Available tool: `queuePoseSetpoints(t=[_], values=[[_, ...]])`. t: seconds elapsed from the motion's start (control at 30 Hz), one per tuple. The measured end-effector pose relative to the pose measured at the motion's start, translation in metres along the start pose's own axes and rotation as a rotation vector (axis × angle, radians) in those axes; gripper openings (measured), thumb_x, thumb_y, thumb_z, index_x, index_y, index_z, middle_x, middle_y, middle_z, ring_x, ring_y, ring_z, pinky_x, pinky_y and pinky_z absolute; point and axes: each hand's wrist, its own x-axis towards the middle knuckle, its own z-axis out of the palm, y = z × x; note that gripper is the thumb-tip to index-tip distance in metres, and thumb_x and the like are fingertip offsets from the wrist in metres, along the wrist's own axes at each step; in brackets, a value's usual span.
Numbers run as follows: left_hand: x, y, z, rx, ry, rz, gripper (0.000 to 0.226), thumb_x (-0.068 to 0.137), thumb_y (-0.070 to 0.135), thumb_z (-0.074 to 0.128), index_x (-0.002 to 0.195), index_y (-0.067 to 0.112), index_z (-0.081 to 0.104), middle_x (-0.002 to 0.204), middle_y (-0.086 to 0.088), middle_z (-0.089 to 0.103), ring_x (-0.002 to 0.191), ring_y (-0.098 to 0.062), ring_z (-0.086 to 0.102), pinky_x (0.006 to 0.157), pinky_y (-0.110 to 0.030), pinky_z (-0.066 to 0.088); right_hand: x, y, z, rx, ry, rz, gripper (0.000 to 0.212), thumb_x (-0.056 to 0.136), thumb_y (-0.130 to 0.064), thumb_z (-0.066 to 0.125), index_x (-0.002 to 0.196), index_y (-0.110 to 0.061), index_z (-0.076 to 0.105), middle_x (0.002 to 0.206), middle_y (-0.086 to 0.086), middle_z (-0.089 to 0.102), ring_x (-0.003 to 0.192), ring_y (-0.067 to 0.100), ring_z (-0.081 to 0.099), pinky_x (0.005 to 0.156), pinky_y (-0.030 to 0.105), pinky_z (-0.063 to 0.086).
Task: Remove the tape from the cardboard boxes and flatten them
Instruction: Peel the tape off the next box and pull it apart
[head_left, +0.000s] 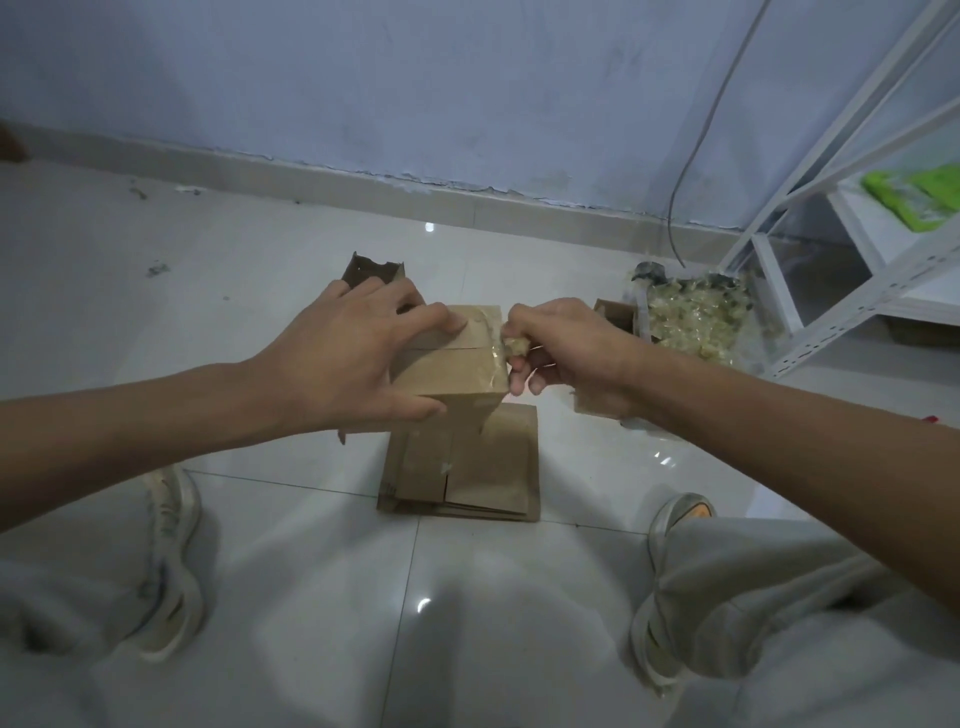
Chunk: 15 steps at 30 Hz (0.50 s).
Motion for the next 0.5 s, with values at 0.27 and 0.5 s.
queuePoseSetpoints(t=[0.27,0.5], values=[[0.004,0.015,0.002,0.024,-0.006,-0.089,0.086,0.071,0.087,0.048,0.142,0.039,0.046,0.118,0.002,0.056,0.103,-0.021,0.054,0.090,-0.042,0.043,0.006,0.009,0.024,-1.080,0.414,-0.441,0.031,0.112,-0.041,0.028,0.104,-0.014,0.040,0.077,0.005,0.057,0.069,0.032,0.055,0.055,0.040,0.034],[0.000,0.015,0.001,0.009,0.018,-0.113,0.092,0.072,0.081,0.066,0.142,0.028,0.042,0.121,0.003,0.058,0.109,-0.022,0.054,0.094,-0.041,0.041,0.021,0.009,0.012,-1.238,0.323,-0.498,0.049,0.108,-0.063,0.028,0.102,-0.016,0.040,0.074,0.003,0.052,0.063,0.026,0.050,0.052,0.040,0.035]])
